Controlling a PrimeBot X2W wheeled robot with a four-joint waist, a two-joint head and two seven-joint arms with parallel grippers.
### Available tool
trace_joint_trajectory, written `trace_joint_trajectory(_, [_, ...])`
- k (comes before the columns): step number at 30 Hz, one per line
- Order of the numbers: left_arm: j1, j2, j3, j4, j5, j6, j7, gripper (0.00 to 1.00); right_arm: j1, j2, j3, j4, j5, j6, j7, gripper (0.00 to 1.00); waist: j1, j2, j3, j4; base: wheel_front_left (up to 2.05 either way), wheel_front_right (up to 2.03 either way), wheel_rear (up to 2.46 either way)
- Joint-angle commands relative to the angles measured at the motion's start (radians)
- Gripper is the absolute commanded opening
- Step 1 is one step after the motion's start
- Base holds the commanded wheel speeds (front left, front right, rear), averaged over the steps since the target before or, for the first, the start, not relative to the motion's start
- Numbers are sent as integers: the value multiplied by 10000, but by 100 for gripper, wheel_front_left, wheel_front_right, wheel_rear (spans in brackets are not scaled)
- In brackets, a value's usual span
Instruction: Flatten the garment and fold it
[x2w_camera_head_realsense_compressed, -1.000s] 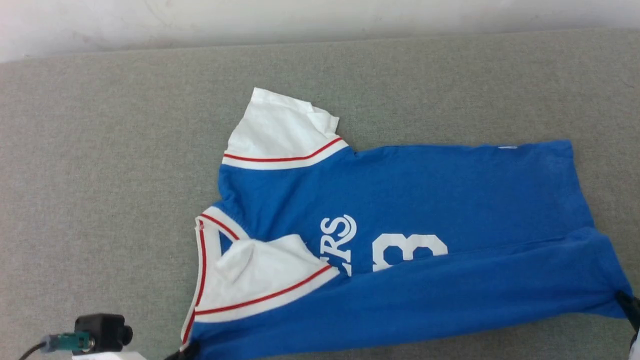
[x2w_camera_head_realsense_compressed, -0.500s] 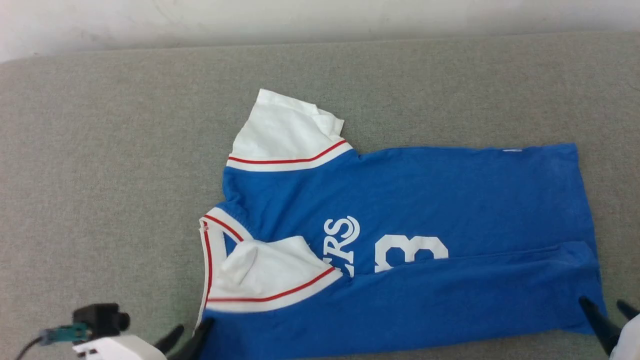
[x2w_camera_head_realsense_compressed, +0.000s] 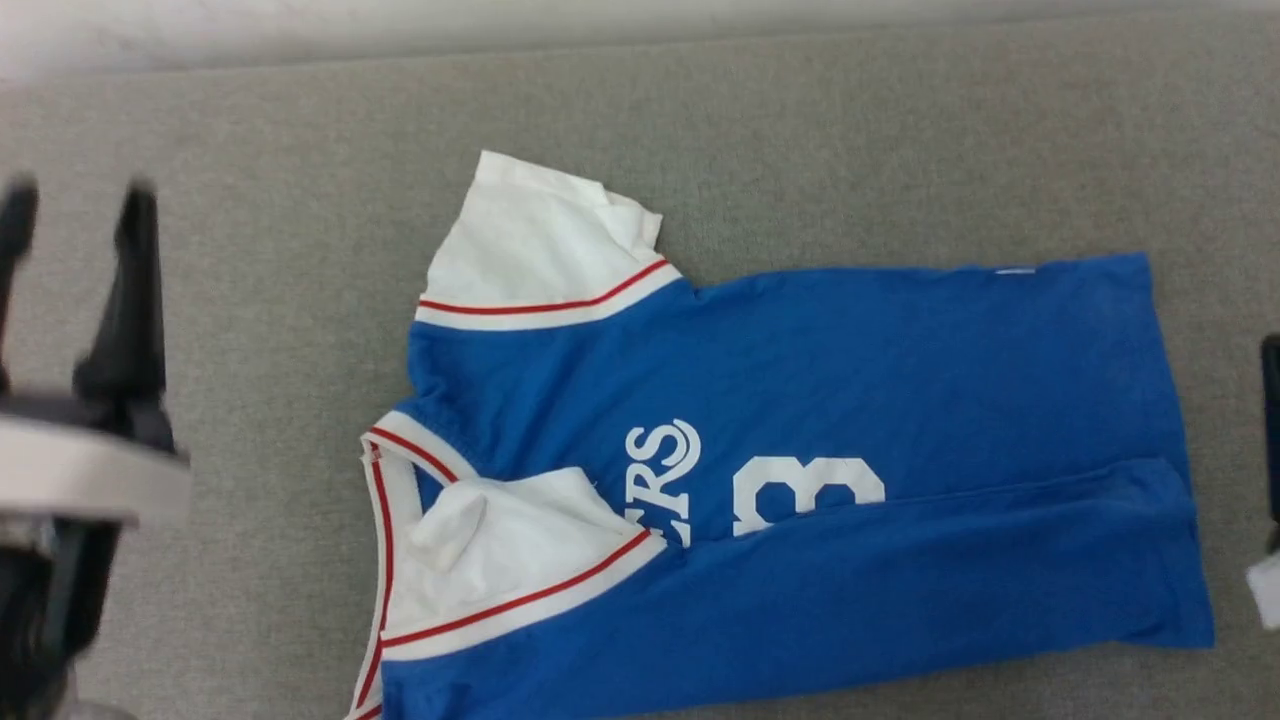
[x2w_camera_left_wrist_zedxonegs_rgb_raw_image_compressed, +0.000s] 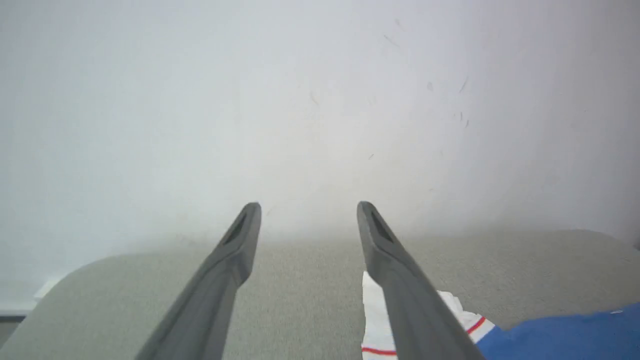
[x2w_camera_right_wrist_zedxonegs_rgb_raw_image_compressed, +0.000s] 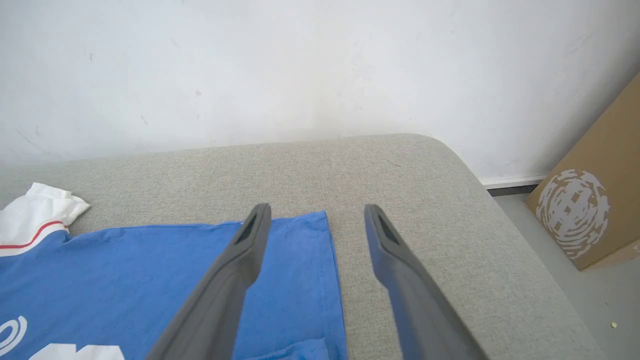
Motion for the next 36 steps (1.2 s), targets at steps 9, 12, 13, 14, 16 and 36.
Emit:
trace_joint_trajectory(9, [-6230, 637, -3464, 3112, 954, -2084, 3314, 100, -888, 193, 1196, 372, -444, -7, -842, 100, -1, 0, 1776, -810, 0, 0, 0])
trace_joint_trajectory(12, [-7291, 612, -4124, 4155, 822, -2662, 4595, 100, -1028, 231, 1395, 559, -432, -7, -1098, 100, -1, 0, 2095, -1037, 0, 0, 0])
trace_joint_trajectory(13, [-7545, 595, -4271, 4471, 732, -2808, 4969, 100, -1054, 251, 1451, 618, -421, -7, -1159, 100, -1, 0, 2196, -1100, 0, 0, 0])
trace_joint_trajectory(14, [-7776, 568, -4371, 4750, 653, -2905, 5266, 100, -1076, 267, 1498, 666, -421, -7, -1212, 100, -1, 0, 2300, -1156, 0, 0, 0])
trace_joint_trajectory(16, [-7959, 553, -4463, 4970, 568, -2991, 5542, 100, -1098, 279, 1543, 714, -421, -7, -1250, 100, -1, 0, 2398, -1210, 0, 0, 0])
trace_joint_trajectory(36, [-8352, 648, -4719, 6128, -136, -3035, 6952, 0, -1546, 233, 1680, 715, -567, -7, -1319, 100, -1, 0, 3453, -1581, 0, 0, 0])
